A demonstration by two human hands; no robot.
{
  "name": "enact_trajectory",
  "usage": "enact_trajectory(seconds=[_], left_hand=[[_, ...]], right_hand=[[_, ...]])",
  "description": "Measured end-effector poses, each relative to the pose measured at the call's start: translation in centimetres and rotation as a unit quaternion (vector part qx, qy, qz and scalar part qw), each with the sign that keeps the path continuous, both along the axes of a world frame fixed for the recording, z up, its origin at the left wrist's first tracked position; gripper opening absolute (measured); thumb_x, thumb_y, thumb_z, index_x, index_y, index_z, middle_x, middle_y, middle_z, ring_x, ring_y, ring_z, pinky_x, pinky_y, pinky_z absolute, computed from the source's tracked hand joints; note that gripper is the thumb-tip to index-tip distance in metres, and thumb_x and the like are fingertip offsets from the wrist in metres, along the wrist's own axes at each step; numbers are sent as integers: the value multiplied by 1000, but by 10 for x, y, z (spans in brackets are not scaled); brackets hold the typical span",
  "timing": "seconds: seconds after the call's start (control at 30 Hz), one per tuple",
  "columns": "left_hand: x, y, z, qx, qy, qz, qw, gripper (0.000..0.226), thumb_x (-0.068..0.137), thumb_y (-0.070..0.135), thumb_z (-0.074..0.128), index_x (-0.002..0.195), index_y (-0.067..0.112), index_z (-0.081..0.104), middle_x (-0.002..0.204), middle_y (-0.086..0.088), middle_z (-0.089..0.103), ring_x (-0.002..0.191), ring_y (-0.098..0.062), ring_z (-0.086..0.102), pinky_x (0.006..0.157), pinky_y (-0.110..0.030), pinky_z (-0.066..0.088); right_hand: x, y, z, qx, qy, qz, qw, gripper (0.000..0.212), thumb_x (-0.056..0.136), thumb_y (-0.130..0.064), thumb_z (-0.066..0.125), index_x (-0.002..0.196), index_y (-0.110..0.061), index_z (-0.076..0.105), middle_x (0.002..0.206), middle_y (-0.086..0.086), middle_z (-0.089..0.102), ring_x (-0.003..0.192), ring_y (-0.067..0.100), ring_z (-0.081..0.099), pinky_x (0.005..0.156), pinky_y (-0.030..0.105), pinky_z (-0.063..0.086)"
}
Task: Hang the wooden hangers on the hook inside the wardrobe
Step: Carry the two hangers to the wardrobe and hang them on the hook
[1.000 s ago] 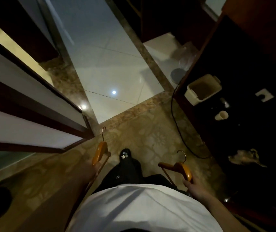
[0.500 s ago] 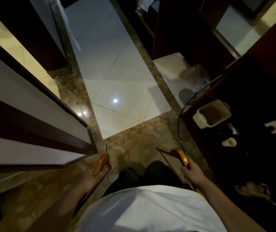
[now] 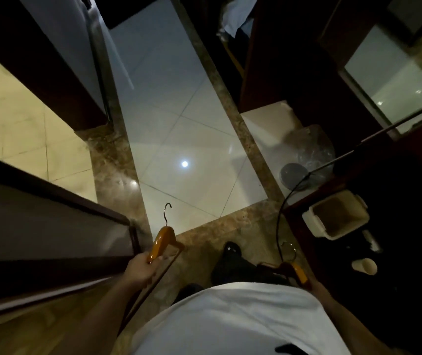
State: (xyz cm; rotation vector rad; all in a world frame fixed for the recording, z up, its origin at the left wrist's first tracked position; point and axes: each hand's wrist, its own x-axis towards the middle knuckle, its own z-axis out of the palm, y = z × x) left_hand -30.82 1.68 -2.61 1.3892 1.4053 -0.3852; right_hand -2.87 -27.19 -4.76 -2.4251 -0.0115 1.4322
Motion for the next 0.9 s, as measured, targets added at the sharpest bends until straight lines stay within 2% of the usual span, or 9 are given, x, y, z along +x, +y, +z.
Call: enact_trajectory(seconds=[0.2, 0.3, 0.37, 0.43, 0.53, 0.57, 0.7, 0.8, 0.9], left_hand=[[62, 41, 7, 22, -18, 71, 997, 18, 96, 24, 47, 92, 11, 59, 87, -13, 63, 77, -22, 63, 63, -27, 47], [75, 63, 3, 46, 1, 83, 995, 14, 95, 22, 48, 90, 15, 59, 81, -8, 63, 70, -17, 61, 71, -33, 52], [79, 80, 2, 56, 17, 93, 994, 10, 94, 23, 50, 90, 18, 58, 83, -5, 64, 76, -17, 64, 82, -40, 55], [81, 100, 1, 49, 27, 103, 993, 8, 93, 23, 51, 94, 19, 58, 88, -5, 65, 84, -19, 66, 86, -43, 54], [86, 137, -6, 41, 42, 114, 992, 10, 92, 26, 52, 96, 20, 59, 91, -7, 66, 85, -21, 66, 85, -44, 55], [88, 151, -9, 42, 49, 111, 992, 9, 93, 26, 52, 94, 20, 58, 91, -8, 66, 84, -20, 66, 84, -42, 55], [98, 222, -17, 34, 80, 86, 992, 13, 94, 20, 50, 82, 22, 55, 78, -5, 59, 68, -14, 55, 70, -31, 47], [110, 280, -19, 52, 112, 17, 992, 11, 93, 24, 52, 93, 16, 59, 76, -1, 56, 66, -12, 54, 69, -31, 51], [133, 355, -17, 82, 107, -53, 990, 20, 94, 26, 51, 107, 13, 58, 76, 4, 54, 68, -9, 54, 58, -18, 44]], right_hand=[[84, 67, 2, 9, 12, 64, 998, 25, 89, -27, 57, 111, -17, 60, 113, 16, 62, 96, 30, 60, 91, 44, 49], [115, 128, 16, 40, 28, 68, 996, 36, 91, -19, 53, 126, -14, 50, 123, 18, 56, 103, 28, 55, 95, 42, 46], [134, 178, 26, 48, 35, 79, 995, 41, 93, -20, 51, 132, -14, 45, 129, 17, 52, 113, 32, 51, 93, 36, 41], [152, 229, 31, 57, 32, 110, 992, 41, 92, -26, 51, 132, -18, 45, 125, 14, 55, 112, 32, 54, 95, 40, 44], [176, 302, 35, 87, 12, 130, 988, 36, 93, -18, 50, 129, -16, 46, 96, 10, 59, 83, 22, 58, 74, 33, 49], [183, 326, 37, 95, 2, 135, 986, 35, 94, -15, 49, 129, -16, 46, 95, 9, 58, 82, 21, 56, 74, 33, 48], [206, 409, 41, 101, -32, 129, 986, 35, 93, -17, 50, 129, -16, 46, 105, 11, 58, 91, 22, 56, 91, 42, 48], [215, 447, 41, 88, -37, 117, 989, 36, 93, -17, 51, 129, -14, 46, 107, 10, 57, 92, 22, 56, 94, 43, 47], [225, 480, 39, 69, -23, 102, 992, 36, 94, -18, 49, 130, -13, 46, 116, 13, 57, 94, 20, 52, 92, 41, 44]])
